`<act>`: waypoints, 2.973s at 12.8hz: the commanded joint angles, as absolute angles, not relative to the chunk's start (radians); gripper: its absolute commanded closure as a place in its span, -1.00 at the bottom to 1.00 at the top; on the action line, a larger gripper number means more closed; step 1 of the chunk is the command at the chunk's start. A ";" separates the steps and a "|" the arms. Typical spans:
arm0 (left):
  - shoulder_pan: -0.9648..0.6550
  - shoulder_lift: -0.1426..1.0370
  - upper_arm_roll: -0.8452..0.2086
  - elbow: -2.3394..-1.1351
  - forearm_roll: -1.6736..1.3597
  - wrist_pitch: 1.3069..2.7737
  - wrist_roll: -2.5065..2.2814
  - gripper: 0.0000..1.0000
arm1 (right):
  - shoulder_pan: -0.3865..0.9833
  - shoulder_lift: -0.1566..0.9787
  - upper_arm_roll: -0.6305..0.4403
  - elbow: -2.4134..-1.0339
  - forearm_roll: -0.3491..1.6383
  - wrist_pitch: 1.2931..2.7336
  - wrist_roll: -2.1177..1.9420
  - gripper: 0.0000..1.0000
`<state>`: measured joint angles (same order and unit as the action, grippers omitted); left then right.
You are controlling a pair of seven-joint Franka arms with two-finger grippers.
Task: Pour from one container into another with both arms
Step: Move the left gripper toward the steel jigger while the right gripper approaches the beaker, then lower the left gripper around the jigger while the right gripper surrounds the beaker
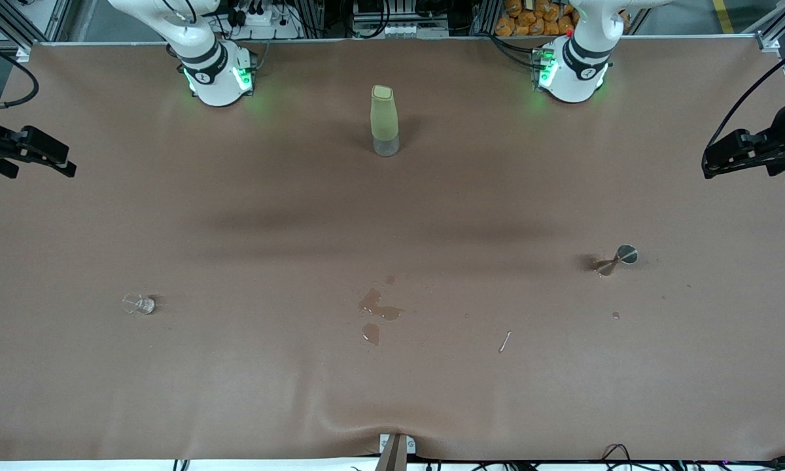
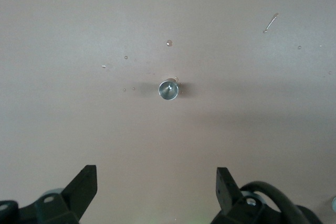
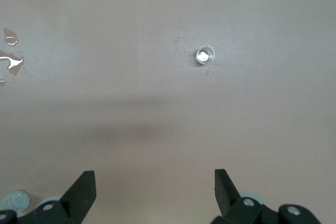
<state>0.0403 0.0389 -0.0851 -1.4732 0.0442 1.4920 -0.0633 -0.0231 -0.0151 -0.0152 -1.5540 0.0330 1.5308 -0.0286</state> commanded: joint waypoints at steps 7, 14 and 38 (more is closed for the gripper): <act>0.044 0.067 -0.081 -1.468 0.022 1.503 0.006 -1.00 | -0.052 -0.014 -0.018 -1.542 0.002 1.494 -0.063 -1.00; 0.069 0.072 -0.078 -1.500 -0.032 1.535 0.168 -1.00 | -0.176 0.109 -0.020 -1.536 0.021 1.664 -0.479 -1.00; 0.555 0.637 -0.080 -1.519 -0.727 1.603 1.902 -1.00 | -0.549 0.517 -0.018 -1.647 0.701 1.908 -1.908 -1.00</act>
<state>0.5320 0.5864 -0.0700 -1.5405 -0.6807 1.6134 1.8134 -0.5140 0.4733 -0.0349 -1.6451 0.6272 1.8995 -1.8026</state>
